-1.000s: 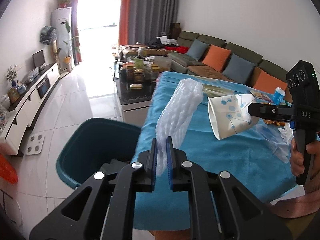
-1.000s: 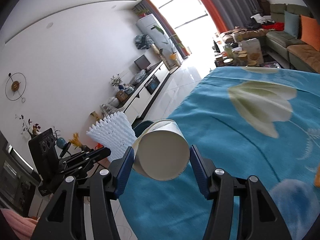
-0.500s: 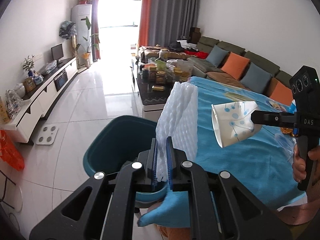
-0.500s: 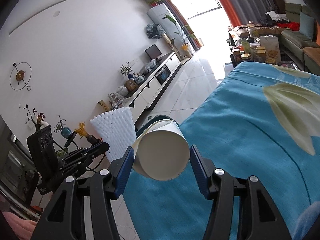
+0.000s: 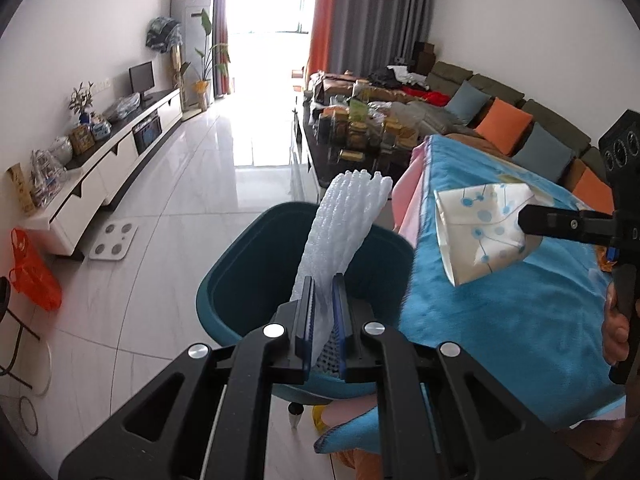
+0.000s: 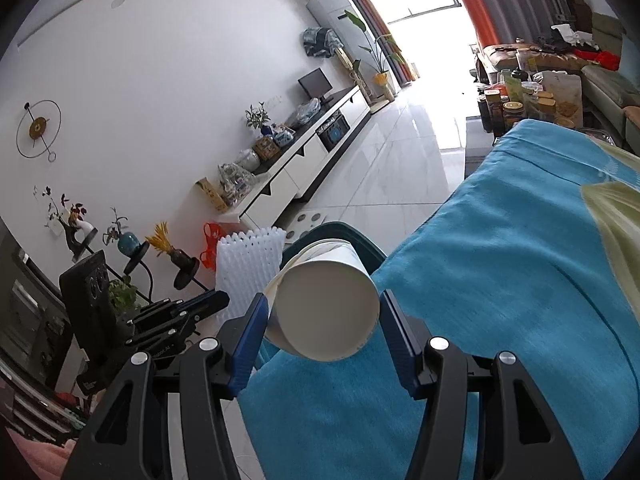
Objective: Collect trash
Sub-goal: 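Carry foam sleeve and cup to the teal bin, lowering the foam sleeve inside, then open the left gripper to drop the foam sleeve while the right gripper drops the cup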
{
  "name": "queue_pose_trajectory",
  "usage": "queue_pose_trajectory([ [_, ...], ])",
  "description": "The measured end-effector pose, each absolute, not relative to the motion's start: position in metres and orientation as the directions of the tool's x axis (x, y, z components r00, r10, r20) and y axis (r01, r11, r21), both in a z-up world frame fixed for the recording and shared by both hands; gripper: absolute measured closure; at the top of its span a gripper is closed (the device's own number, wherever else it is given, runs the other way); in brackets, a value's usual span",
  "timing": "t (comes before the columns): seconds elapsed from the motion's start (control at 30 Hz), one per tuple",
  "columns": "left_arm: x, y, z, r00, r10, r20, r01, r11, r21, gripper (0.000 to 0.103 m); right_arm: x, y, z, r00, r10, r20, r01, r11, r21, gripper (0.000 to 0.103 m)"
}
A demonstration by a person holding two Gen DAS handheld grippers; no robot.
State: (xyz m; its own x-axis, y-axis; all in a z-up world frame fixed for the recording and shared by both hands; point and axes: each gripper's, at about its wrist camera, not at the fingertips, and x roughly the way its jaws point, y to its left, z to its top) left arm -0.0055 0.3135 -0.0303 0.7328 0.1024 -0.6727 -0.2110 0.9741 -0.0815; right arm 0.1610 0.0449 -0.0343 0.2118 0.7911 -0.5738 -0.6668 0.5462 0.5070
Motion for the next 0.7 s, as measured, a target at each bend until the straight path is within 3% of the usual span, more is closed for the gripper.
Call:
queue_pose_trajectory([
  [0.7, 0.025, 0.337, -0.071, 0.665, 0.092, -0.741, -0.272, 0.954, -0.126, 0.09, 0.171, 0.121, -0.061, 0.156, 0.731, -0.665, -0.678, 0.569, 0.466, 0.048],
])
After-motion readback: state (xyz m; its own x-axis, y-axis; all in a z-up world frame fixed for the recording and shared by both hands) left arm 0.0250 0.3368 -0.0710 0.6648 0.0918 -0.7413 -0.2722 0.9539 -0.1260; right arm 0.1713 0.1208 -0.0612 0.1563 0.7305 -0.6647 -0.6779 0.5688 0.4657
